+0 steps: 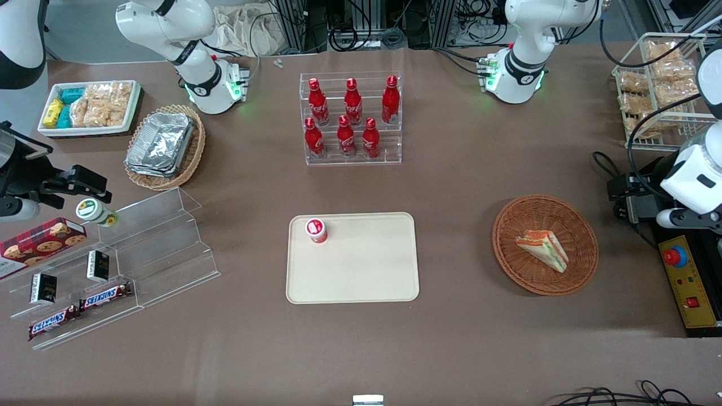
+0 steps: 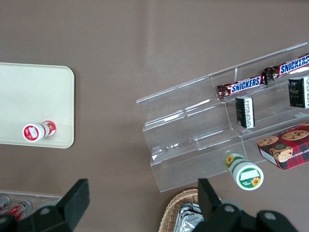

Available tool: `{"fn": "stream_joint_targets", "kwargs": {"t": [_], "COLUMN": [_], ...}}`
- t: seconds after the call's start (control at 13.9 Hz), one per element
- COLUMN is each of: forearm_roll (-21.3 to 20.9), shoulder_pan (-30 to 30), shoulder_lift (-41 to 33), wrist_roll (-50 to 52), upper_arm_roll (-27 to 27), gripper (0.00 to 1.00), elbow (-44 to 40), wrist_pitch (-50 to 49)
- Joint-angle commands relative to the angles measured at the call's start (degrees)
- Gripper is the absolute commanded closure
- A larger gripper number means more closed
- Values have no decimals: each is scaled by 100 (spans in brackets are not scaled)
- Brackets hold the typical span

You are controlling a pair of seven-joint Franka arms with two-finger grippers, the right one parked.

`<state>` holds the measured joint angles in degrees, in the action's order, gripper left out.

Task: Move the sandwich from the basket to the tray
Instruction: 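Move the left gripper down over the wrapped sandwich in the wicker basket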

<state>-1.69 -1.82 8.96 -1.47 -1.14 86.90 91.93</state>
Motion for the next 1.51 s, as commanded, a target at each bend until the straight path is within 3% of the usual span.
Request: {"fn": "stream_joint_targets", "kwargs": {"t": [0.0,0.22,0.43,0.72,1.15,1.44], "forearm_roll": [-95,-86,229,248,231,231], "shoulder_pan": [59,-64,-108,-99,-117,-117], "shoulder_lift": [202,387,449,115,615,993], "wrist_roll": [76,617,2665,3195,4926,5235], "upper_arm_roll": [123,132,132,123,123,123], "gripper": [0,0,0,0,0,0], "elbow": [-226,-340,394,1767,2296,2323], "wrist_pitch": [-184,-333,654,2037,3181,3551]}}
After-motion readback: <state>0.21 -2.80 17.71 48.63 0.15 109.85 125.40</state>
